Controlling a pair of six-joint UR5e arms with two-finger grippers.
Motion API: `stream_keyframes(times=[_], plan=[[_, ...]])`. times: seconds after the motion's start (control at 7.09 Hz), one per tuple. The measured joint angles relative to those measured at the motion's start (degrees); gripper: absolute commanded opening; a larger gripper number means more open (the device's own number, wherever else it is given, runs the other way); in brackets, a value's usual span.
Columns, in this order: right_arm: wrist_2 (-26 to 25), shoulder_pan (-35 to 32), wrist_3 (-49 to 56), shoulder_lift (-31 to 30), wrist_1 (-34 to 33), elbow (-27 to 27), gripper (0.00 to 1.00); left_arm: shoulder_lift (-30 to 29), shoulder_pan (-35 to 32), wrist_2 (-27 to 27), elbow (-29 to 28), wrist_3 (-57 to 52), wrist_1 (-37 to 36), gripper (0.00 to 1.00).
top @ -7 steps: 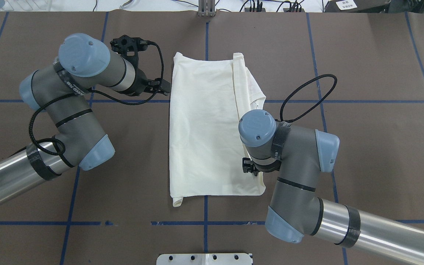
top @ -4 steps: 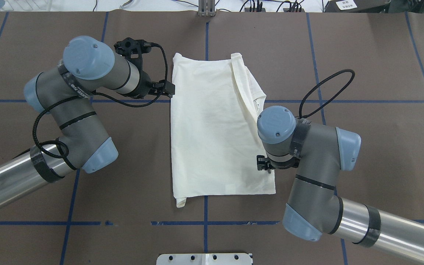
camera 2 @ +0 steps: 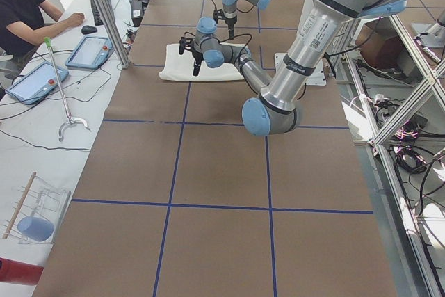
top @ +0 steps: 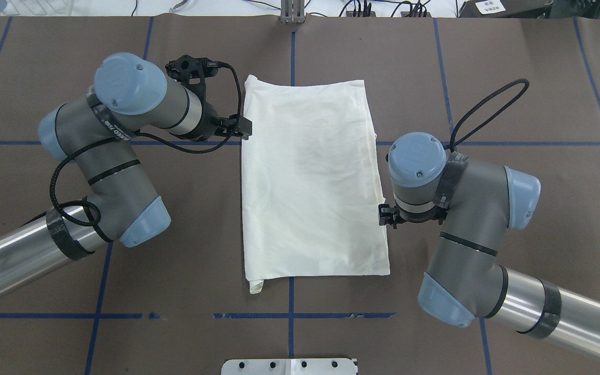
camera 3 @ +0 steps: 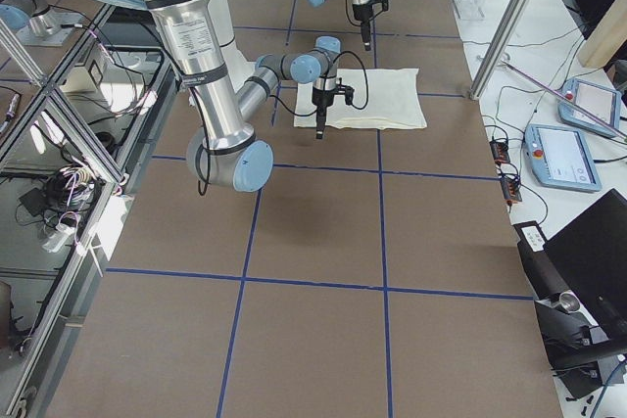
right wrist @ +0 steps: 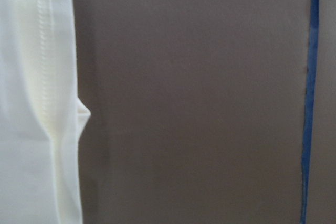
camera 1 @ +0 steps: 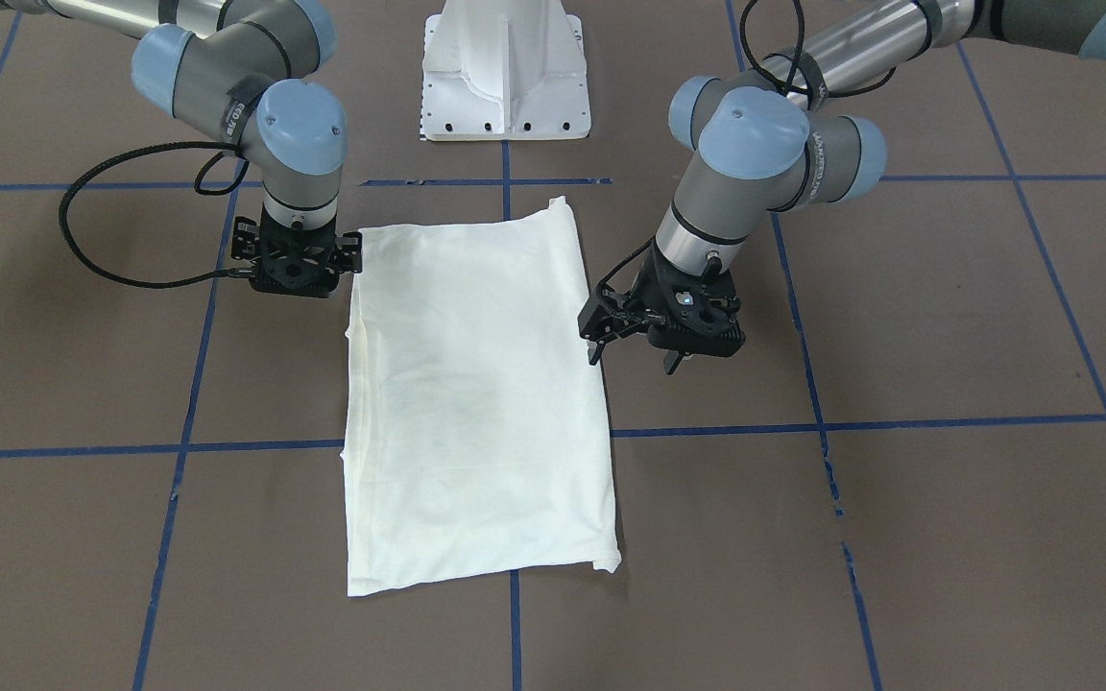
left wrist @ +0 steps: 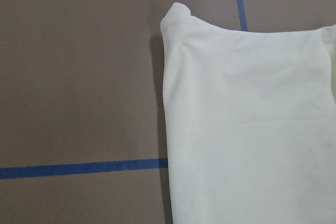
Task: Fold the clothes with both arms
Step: 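Move both grippers to the shirt's edge nearest the robot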
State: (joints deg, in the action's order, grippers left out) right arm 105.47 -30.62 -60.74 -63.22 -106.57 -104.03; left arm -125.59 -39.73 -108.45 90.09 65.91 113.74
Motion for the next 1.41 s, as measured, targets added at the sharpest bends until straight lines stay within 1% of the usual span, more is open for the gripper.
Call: stream_keyframes(times=[0.28, 0.42, 0.56, 0.71, 0.85, 0.99, 1.13, 1.27, 1.41], plan=[[0.76, -1.68, 1.45, 1.58, 6.43, -0.26, 1.00, 0.15, 0.39, -0.05, 0.27, 0.83, -0.05, 1.00], [2.62, -2.05, 1.34, 1.69, 9.35, -1.10, 1.00, 0.56, 1.47, -0.93, 0.84, 4.15, -0.16, 1.00], [5.49, -2.61, 0.93, 1.53, 11.15, -2.58, 1.00, 1.17, 2.84, -3.07, 1.94, 10.06, -0.33, 1.00], [8.24, -3.24, 0.11, 1.25, 11.93, -3.75, 1.00, 2.80, 4.96, -4.81, 4.80, 16.80, -0.60, 1.00], [9.48, -3.52, -1.32, 1.00, 12.23, -4.39, 1.00, 5.75, 8.30, -5.05, 9.35, 22.89, -1.24, 1.00], [9.98, -3.58, -3.27, 0.81, 12.37, -4.99, 1.00, 8.36, 12.21, -3.57, 13.25, 29.03, -2.26, 1.00], [10.18, -3.58, -4.93, 0.70, 12.42, -5.78, 1.00, 9.49, 16.56, -0.29, 15.14, 35.44, -3.88, 1.00], [10.22, -3.60, -5.68, 0.64, 12.44, -6.55, 1.00, 9.63, 20.43, 2.62, 15.43, 40.31, -5.31, 0.98], [10.17, -3.61, -5.93, 0.62, 12.44, -7.03, 1.00, 9.11, 22.75, 4.45, 14.64, 42.71, -5.90, 0.95]])
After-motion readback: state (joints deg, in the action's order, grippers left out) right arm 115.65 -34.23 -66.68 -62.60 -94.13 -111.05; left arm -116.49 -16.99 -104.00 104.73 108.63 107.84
